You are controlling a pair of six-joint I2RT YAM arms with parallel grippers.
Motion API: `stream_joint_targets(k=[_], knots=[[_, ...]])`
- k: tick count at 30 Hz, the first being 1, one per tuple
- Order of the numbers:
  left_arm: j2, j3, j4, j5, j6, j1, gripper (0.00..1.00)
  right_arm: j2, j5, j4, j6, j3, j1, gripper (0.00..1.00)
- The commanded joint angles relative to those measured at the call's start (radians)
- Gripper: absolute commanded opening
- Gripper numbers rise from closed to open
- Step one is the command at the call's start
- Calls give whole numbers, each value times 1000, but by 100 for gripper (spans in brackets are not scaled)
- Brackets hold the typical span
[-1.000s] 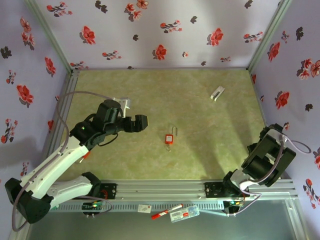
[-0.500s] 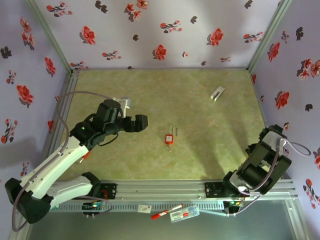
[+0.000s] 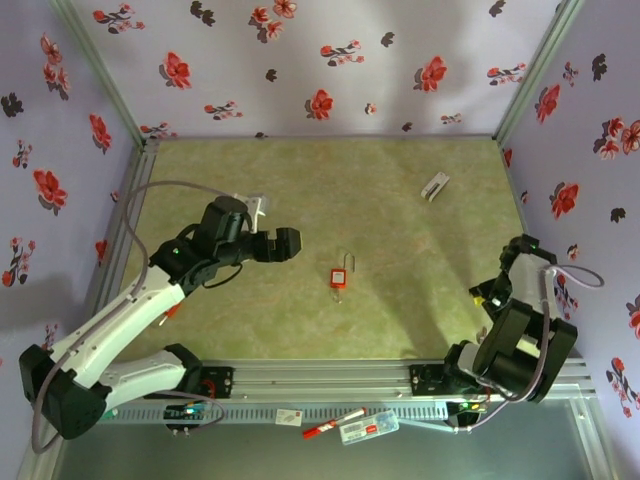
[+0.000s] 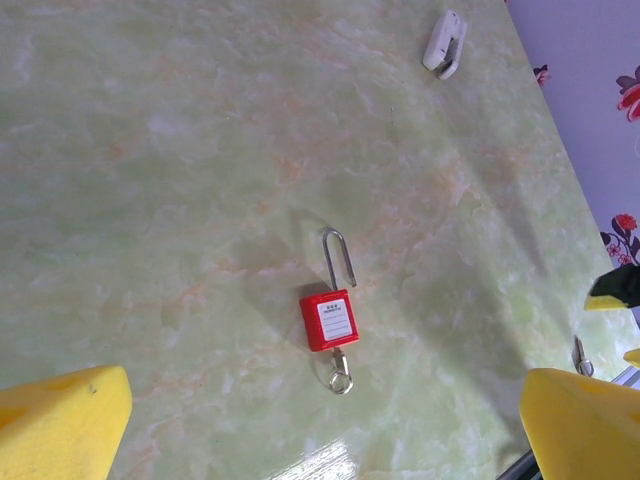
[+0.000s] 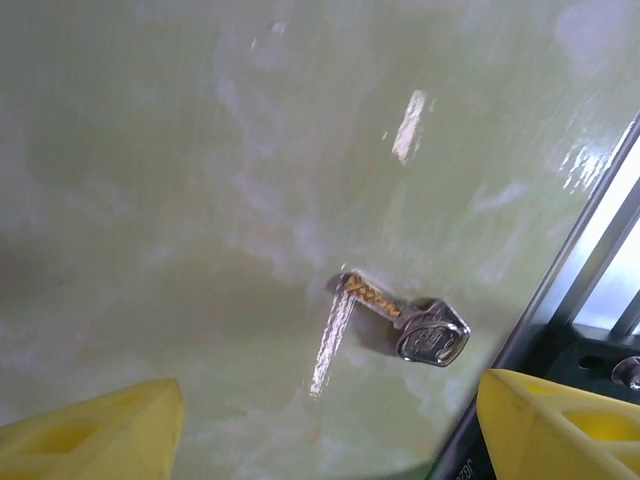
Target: Unlock with the key
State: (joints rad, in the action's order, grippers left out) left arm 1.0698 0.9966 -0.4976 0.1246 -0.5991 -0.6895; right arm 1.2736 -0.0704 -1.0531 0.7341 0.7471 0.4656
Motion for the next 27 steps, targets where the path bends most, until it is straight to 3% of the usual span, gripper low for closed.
stream_joint_targets(k=[1, 7, 15, 27], knots=[[12, 4, 39, 32, -16, 7, 100, 22, -53, -38, 81, -21, -52, 78], [16, 10, 42, 49, -11, 7, 100, -21, -87, 18, 195, -119, -53, 77], [12, 6, 31, 61, -9, 8, 100, 39, -174, 17, 163, -91, -50, 77], [-2, -21, 53, 63, -46, 8, 99, 108, -149, 8, 214, -56, -73, 73]])
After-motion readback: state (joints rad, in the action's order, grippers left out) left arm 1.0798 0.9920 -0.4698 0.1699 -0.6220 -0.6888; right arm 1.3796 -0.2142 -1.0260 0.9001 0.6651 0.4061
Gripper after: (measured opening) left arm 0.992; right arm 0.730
